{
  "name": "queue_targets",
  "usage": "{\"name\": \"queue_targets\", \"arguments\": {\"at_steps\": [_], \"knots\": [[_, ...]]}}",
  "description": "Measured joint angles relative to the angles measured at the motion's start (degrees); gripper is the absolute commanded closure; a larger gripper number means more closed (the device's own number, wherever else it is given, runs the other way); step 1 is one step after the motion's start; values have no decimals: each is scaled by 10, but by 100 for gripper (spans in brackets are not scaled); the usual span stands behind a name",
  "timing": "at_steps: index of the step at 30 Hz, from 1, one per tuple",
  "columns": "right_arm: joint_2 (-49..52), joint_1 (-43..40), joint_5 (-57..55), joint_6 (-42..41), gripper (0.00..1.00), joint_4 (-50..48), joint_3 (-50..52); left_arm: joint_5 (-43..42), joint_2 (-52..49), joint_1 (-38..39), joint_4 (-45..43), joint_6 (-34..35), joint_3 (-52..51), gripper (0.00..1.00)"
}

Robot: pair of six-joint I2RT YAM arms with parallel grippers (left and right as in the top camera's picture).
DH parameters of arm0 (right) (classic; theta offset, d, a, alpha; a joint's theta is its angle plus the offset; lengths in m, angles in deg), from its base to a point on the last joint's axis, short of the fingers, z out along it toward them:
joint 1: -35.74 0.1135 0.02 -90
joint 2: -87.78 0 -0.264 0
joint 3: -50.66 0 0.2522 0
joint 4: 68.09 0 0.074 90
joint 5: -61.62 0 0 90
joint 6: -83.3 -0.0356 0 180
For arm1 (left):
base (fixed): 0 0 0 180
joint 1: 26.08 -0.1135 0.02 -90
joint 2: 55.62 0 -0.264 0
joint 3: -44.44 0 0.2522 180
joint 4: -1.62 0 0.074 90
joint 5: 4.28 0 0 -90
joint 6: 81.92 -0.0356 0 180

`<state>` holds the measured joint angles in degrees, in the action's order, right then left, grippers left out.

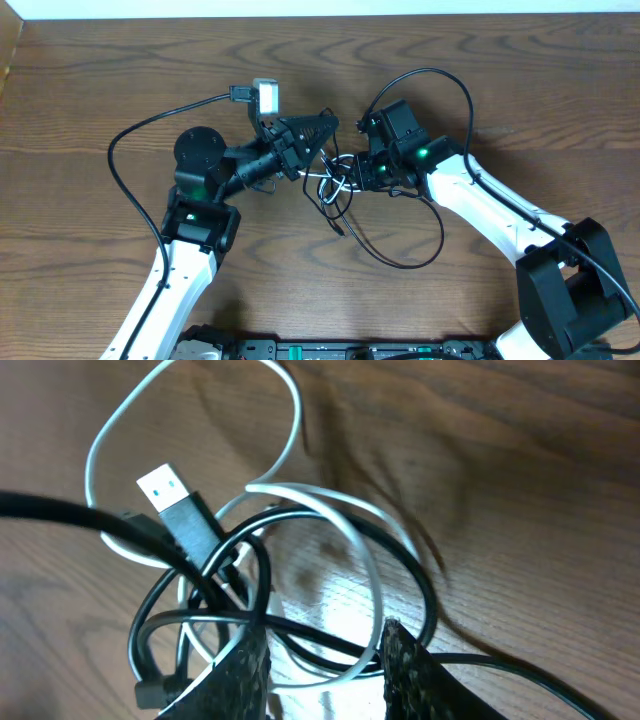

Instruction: Untangle cables

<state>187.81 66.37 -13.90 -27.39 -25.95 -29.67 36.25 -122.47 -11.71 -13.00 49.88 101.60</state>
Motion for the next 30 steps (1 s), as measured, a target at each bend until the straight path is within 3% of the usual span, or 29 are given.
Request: {"name": "queue_targets", "arguments": {"at_steps": [7, 14, 17, 20, 30], "knots": [[0, 0, -19, -20, 64, -4, 0, -2, 0, 1, 0, 0, 0, 92], [14, 0, -26, -52, 72, -6, 0, -10, 0, 1, 0, 0, 0, 92], [29, 0, -25, -63, 80, -11, 0, -13, 0, 1, 0, 0, 0, 92], [37, 4, -24, -68, 99, -15, 0, -13, 0, 1, 0, 0, 0, 92], [38, 11, -23, -85, 99, -25, 0, -13, 1, 1, 36, -12, 0, 92]]}}
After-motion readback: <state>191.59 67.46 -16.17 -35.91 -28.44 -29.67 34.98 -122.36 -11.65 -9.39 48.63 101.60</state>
